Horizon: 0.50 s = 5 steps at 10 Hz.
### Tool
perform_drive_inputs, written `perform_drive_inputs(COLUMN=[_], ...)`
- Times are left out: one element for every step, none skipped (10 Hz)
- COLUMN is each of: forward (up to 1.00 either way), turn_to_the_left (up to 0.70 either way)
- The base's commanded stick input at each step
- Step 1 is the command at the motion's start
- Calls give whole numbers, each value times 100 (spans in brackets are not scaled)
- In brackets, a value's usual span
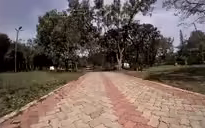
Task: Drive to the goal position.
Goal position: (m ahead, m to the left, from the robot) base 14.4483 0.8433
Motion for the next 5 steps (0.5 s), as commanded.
perform_drive_inputs(forward=[70, 70, 70, 70, 70], turn_to_the_left=[-33, -22, 0, 0, 0])
